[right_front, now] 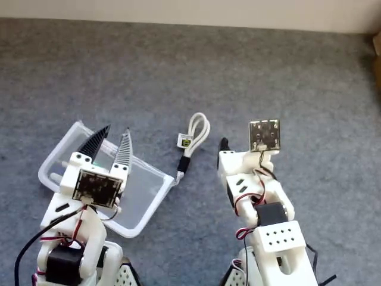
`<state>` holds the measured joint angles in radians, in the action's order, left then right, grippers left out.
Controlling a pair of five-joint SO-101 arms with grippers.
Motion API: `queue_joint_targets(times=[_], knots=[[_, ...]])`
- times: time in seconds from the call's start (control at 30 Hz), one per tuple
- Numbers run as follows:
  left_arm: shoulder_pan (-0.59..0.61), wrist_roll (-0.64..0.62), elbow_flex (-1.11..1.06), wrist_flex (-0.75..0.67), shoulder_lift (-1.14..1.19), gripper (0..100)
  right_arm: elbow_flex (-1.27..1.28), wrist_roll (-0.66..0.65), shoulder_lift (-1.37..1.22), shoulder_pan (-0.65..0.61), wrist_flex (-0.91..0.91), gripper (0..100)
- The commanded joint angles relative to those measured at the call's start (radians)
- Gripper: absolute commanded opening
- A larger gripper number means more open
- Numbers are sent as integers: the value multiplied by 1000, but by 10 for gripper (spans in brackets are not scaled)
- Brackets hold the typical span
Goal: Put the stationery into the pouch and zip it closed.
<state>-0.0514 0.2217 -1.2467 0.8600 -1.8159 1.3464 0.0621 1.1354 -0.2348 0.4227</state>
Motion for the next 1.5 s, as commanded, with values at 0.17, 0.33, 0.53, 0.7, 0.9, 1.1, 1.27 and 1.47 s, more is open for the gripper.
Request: queue_joint_targets(times=[0.17, 0.33, 0.53, 0.7, 0.9, 1.1, 1.27, 1.47], knots=[[67, -8, -93, -3, -7, 7, -35, 0, 7, -2, -4, 39], [108, -8, -154, -3, -7, 6, -38, -2, 7, -2, -4, 24], [168, -8, -219, -3, -7, 7, -42, -2, 21, -4, -4, 24], [189, -5, -292, -3, -7, 7, -28, -2, 197, -21, 4, 24], [189, -3, -343, -3, -7, 7, 143, -2, 479, -76, 27, 24], [189, -6, -375, 2, -7, 7, 282, -2, 711, -76, 30, 24], [189, -6, -412, -3, -7, 7, 309, 0, 687, -74, 30, 24], [188, -6, -449, 2, -5, 7, 390, 0, 687, -74, 31, 24]])
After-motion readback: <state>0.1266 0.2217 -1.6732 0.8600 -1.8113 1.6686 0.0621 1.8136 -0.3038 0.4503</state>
